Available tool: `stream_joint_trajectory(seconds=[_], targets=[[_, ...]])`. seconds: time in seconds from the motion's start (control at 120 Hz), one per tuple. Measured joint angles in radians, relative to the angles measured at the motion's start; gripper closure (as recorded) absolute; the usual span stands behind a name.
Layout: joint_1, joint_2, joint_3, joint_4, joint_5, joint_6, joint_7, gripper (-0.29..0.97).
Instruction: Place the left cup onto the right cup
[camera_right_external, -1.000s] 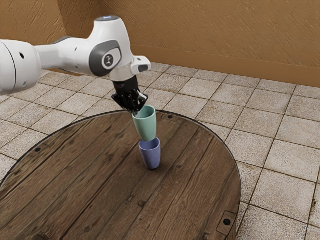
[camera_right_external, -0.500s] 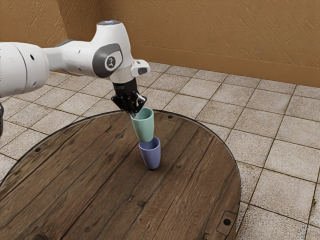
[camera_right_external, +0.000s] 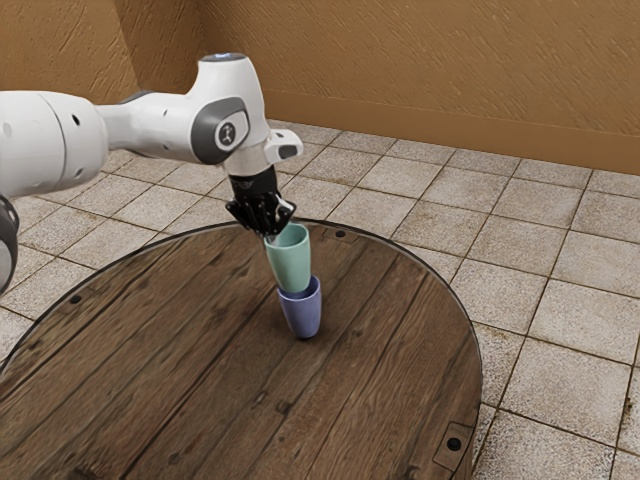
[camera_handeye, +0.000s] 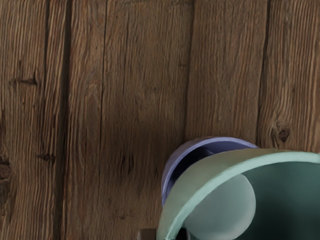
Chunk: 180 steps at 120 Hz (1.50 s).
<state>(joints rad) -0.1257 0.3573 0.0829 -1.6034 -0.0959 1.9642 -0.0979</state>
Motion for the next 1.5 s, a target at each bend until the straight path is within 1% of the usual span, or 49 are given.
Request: stream_joint_trajectory(seconds=[0.567,0.758,0.833,0.917,1.017,1.142,1.317,1.433,1.5], targets=[[0.000,0.043,-0.001,-0.005,-0.037,0.030,0.004,0.78],[0.000,0.038,-0.007,-0.007,-0.046,0.047,0.008,0.37],[0.000,0.033,-0.008,-0.009,-0.047,0.049,0.010,0.26],[0.001,0.026,-0.008,-0.011,-0.046,0.049,0.012,0.17],[0.000,0.004,-0.008,-0.019,-0.044,0.049,0.014,0.11],[-0.010,-0.045,-0.007,-0.044,-0.039,0.047,0.016,0.06],[-0.052,-0.136,-0.005,-0.064,-0.036,0.029,0.019,0.03],[-0.058,-0.175,-0.003,-0.067,-0.034,0.002,0.022,0.02],[-0.057,-0.193,-0.002,-0.067,-0.013,-0.012,0.035,0.01]])
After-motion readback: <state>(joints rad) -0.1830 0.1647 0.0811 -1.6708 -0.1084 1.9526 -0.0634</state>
